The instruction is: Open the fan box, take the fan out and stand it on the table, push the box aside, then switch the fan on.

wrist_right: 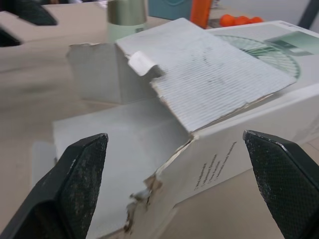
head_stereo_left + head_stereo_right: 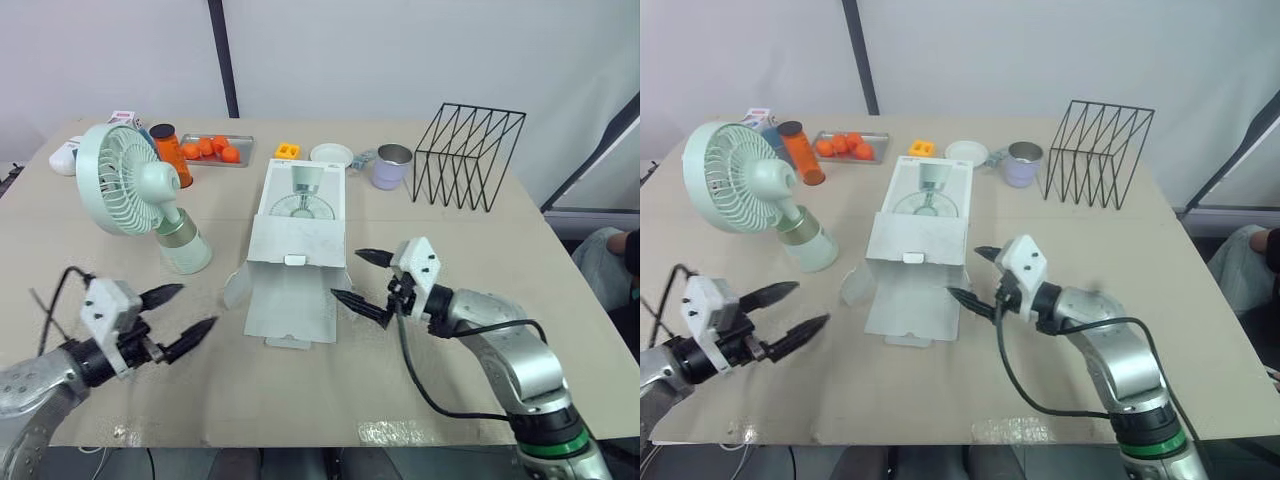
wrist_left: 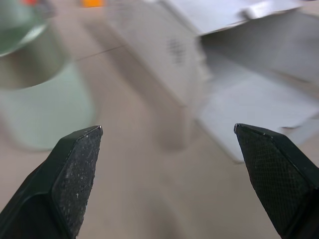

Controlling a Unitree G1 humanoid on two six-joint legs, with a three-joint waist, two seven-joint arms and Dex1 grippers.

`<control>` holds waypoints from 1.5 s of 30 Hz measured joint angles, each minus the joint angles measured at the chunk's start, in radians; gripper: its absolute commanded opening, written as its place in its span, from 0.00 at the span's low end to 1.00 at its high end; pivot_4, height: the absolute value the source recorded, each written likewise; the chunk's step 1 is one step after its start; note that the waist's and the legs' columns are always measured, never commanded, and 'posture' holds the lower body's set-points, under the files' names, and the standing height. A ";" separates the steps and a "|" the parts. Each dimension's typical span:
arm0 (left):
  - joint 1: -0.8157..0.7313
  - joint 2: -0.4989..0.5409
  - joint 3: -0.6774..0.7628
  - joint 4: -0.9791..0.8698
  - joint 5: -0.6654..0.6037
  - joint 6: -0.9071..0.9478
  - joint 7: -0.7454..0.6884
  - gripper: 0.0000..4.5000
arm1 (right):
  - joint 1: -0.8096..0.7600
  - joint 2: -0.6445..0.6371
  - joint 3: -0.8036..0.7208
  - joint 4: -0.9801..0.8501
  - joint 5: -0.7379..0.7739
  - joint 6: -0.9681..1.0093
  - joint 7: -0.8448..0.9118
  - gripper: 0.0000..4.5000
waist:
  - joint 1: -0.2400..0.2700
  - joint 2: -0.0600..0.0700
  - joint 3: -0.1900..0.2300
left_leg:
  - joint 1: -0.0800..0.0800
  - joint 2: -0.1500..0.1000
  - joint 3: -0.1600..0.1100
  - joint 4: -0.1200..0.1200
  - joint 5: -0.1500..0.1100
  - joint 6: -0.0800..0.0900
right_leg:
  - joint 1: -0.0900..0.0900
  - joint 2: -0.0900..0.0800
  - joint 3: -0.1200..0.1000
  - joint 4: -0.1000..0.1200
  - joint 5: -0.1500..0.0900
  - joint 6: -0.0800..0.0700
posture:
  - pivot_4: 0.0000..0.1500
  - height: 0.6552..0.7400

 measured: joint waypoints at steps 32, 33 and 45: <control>-0.193 -0.007 -0.271 -0.024 0.010 0.033 -0.050 1.00 | -0.040 0.174 0.026 -0.008 -0.090 0.315 -0.366 0.03 | -0.001 0.000 0.000 | 0.000 0.000 0.000 -0.001 0.000 0.000 | -0.001 0.001 0.000 0.000 0.000 0.000 | 1.00 1.00; -0.194 -0.008 -0.272 -0.025 0.010 0.033 -0.049 1.00 | -0.040 0.171 0.025 -0.008 -0.091 0.315 -0.365 0.03 | -0.001 0.000 0.000 | 0.000 0.000 0.000 -0.001 0.000 0.000 | -0.001 0.001 0.000 0.000 0.000 0.000 | 1.00 1.00; -0.237 -0.034 -0.312 -0.006 0.030 0.031 -0.046 1.00 | 0.085 0.079 -0.118 -0.094 -0.055 0.301 -0.322 0.03 | 0.006 0.000 0.000 | -0.001 -0.001 -0.001 0.000 0.000 0.000 | -0.001 0.000 0.000 0.000 -0.001 0.001 | 1.00 1.00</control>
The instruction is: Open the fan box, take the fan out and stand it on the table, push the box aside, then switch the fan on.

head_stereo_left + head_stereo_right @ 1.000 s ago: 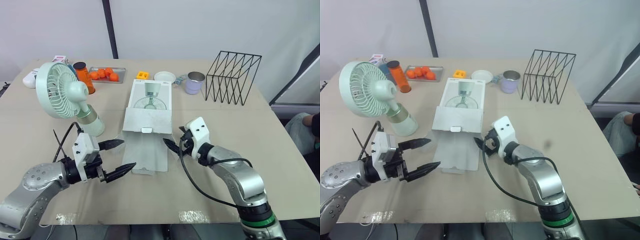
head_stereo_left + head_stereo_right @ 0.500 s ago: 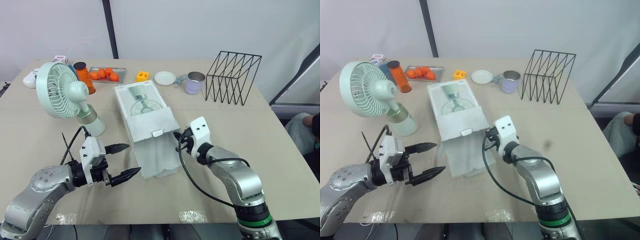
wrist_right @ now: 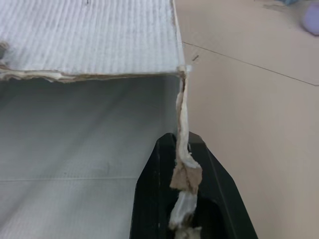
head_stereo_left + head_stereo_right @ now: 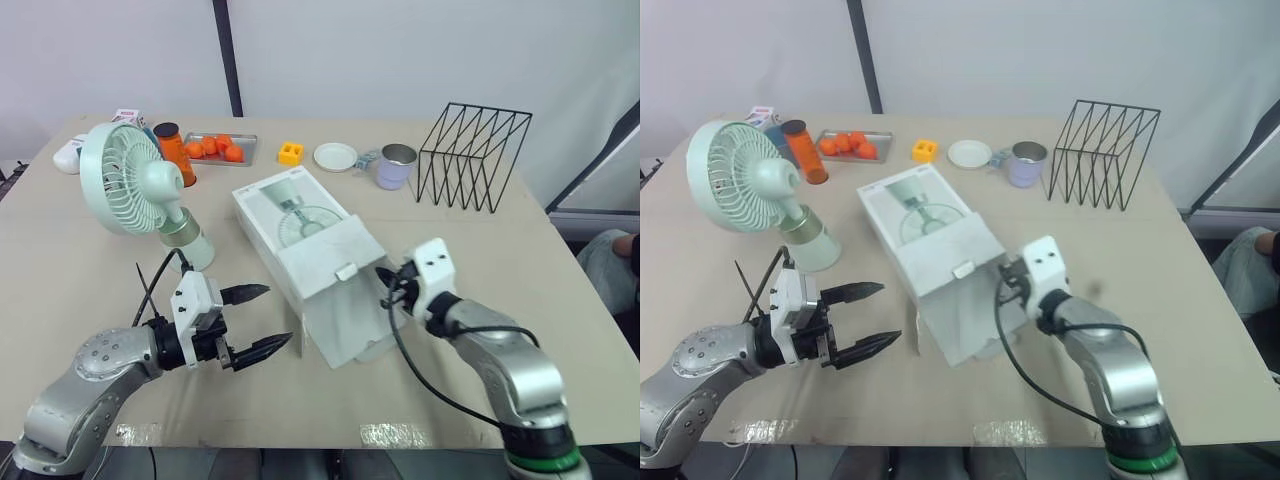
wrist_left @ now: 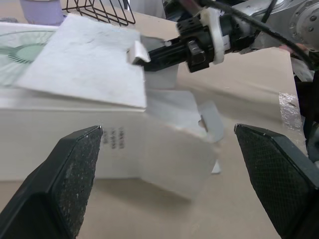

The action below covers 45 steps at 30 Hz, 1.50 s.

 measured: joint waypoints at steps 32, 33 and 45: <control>-0.077 -0.020 -0.076 0.058 0.005 -0.012 -0.108 1.00 | 0.356 0.314 -0.533 -0.290 -0.059 0.134 -0.481 0.03 | -0.006 0.011 -0.007 | 0.001 0.001 0.002 0.000 0.000 0.000 | 0.000 0.001 0.003 0.000 -0.004 0.005 | 1.00 1.00; -0.077 -0.020 -0.077 0.058 -0.003 -0.010 -0.116 1.00 | 0.350 0.319 -0.532 -0.294 -0.062 0.144 -0.489 0.03 | -0.006 0.011 -0.007 | 0.001 0.001 0.002 0.000 0.000 0.000 | 0.000 0.001 0.003 0.000 -0.004 0.005 | 1.00 1.00; -0.080 -0.008 -0.109 0.011 -0.034 0.008 -0.168 1.00 | 0.284 0.352 -0.596 -0.300 -0.088 0.216 -0.580 0.03 | -0.006 0.012 -0.008 | 0.001 0.001 0.002 -0.001 0.000 0.000 | 0.000 0.001 0.003 0.000 -0.004 0.005 | 1.00 1.00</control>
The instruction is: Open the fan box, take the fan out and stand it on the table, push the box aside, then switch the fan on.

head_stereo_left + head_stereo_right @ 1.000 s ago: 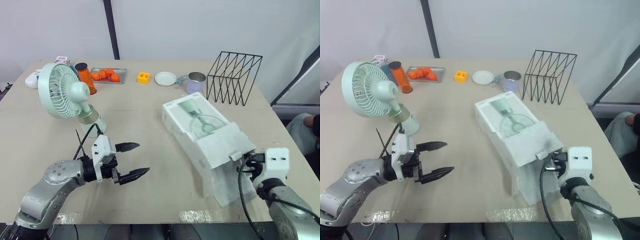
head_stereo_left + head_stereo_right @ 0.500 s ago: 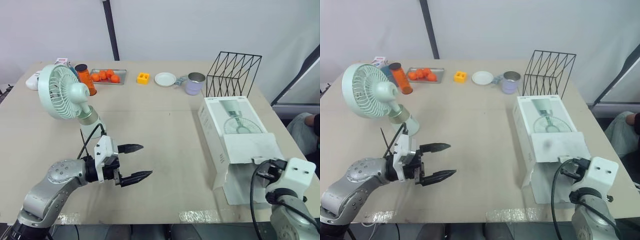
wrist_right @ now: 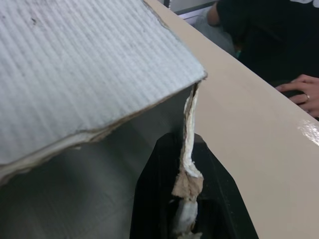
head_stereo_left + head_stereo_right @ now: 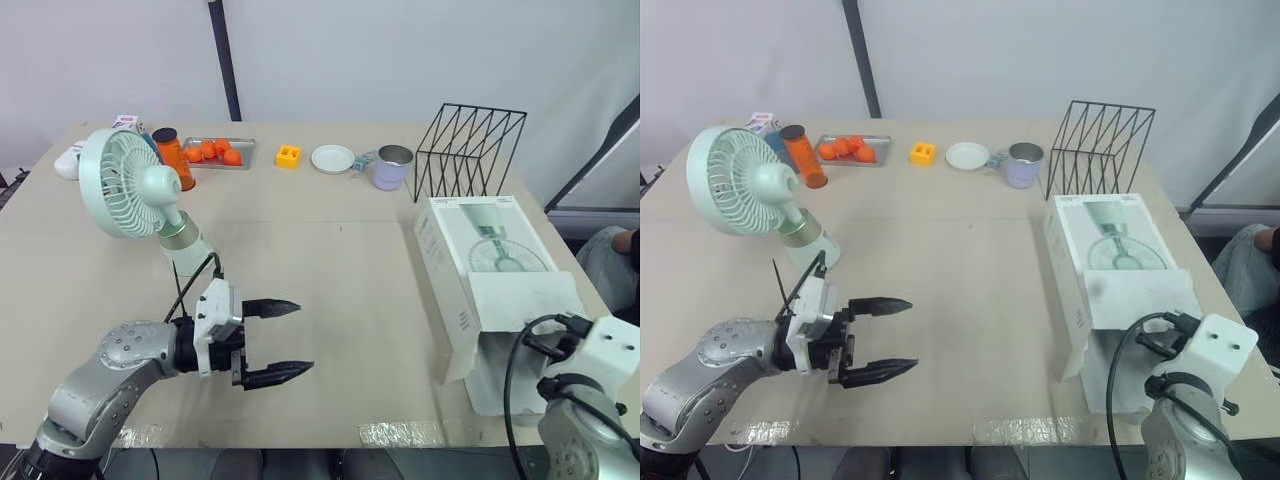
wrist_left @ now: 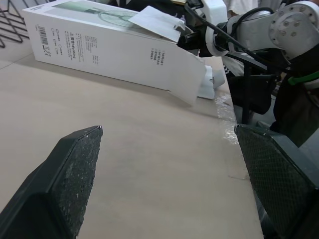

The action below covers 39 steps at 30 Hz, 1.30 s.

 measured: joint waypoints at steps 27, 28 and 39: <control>-0.043 -0.005 -0.047 -0.023 0.011 -0.032 -0.039 1.00 | 0.058 -0.159 0.143 0.005 0.056 -0.117 0.289 0.86 | -0.002 0.001 -0.001 | 0.000 0.000 0.001 0.000 0.000 0.000 | 0.000 0.000 0.001 0.000 -0.001 0.001 | 1.00 1.00; -0.043 -0.005 -0.047 -0.021 0.012 -0.032 -0.039 1.00 | 0.073 -0.178 0.149 0.005 0.057 -0.139 0.316 0.96 | -0.002 0.001 0.000 | 0.000 0.000 0.001 0.000 0.000 0.000 | 0.000 0.000 0.001 0.000 -0.001 0.001 | 1.00 1.00; -0.049 -0.005 -0.045 0.011 0.033 -0.048 -0.040 1.00 | 0.223 -0.359 0.021 0.133 0.171 -0.596 0.727 0.98 | 0.000 0.001 0.000 | 0.001 0.000 0.001 0.000 0.000 0.001 | 0.001 0.001 0.000 -0.001 -0.001 0.001 | 1.00 1.00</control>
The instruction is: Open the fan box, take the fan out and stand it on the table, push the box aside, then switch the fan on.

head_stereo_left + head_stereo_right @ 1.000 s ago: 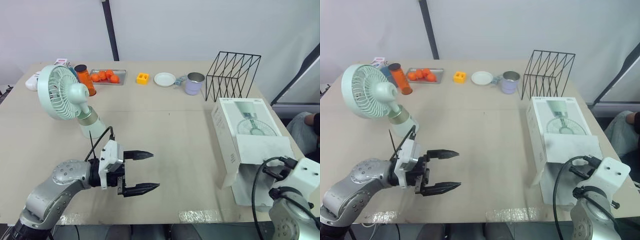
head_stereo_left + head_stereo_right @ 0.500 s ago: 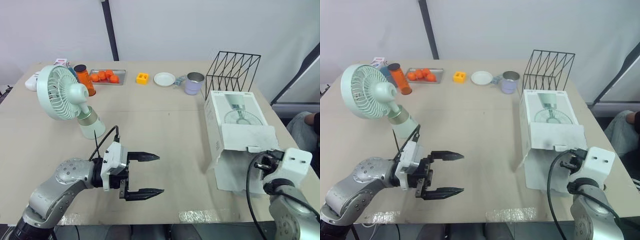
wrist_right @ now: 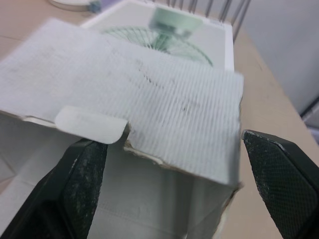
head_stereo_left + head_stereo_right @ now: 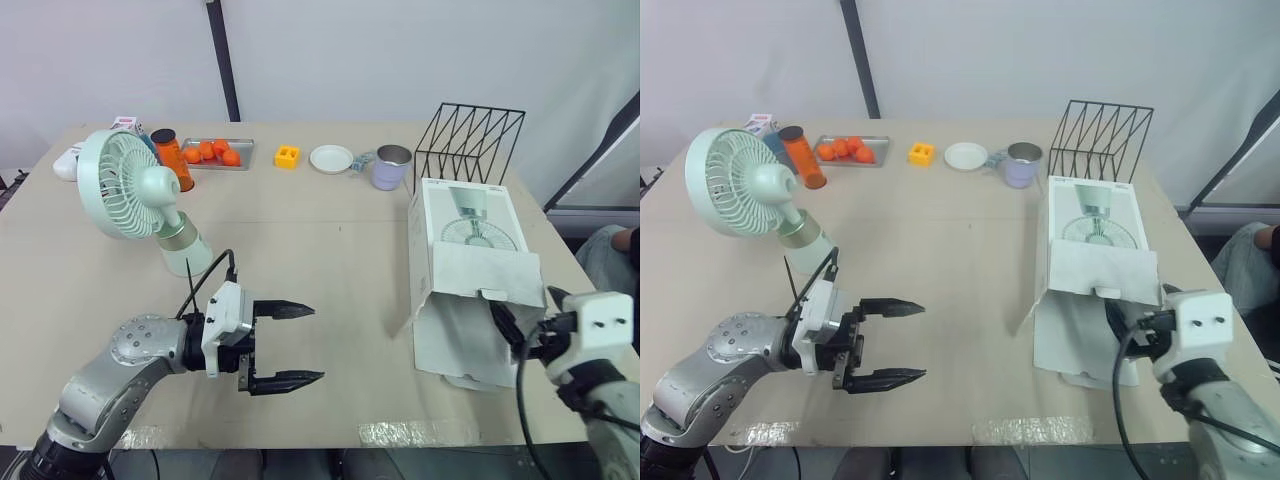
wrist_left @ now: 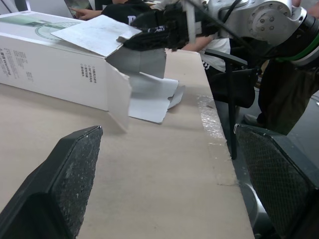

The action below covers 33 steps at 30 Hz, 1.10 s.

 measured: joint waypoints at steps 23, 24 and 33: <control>0.075 -0.095 0.188 0.027 0.018 0.042 0.329 1.00 | -0.588 -0.198 0.560 0.229 0.185 -0.040 0.371 0.98 | 0.001 -0.004 0.002 | 0.000 0.000 -0.002 0.001 0.000 0.001 | 0.002 0.000 -0.001 -0.002 0.002 -0.003 | 1.00 1.00; 0.077 -0.096 0.191 0.027 0.019 0.042 0.332 1.00 | -0.589 -0.196 0.562 0.230 0.185 -0.040 0.370 0.98 | 0.001 -0.004 0.002 | 0.000 0.000 -0.002 0.001 0.000 0.001 | 0.002 0.000 -0.001 -0.003 0.003 -0.004 | 1.00 1.00; 0.202 -0.296 0.358 -0.058 0.037 0.062 0.711 1.00 | -0.684 -0.085 0.725 0.311 0.167 -0.036 0.410 0.98 | 0.006 -0.006 0.002 | -0.001 0.000 -0.004 0.003 0.000 0.000 | 0.003 0.000 -0.003 -0.004 0.006 -0.005 | 1.00 1.00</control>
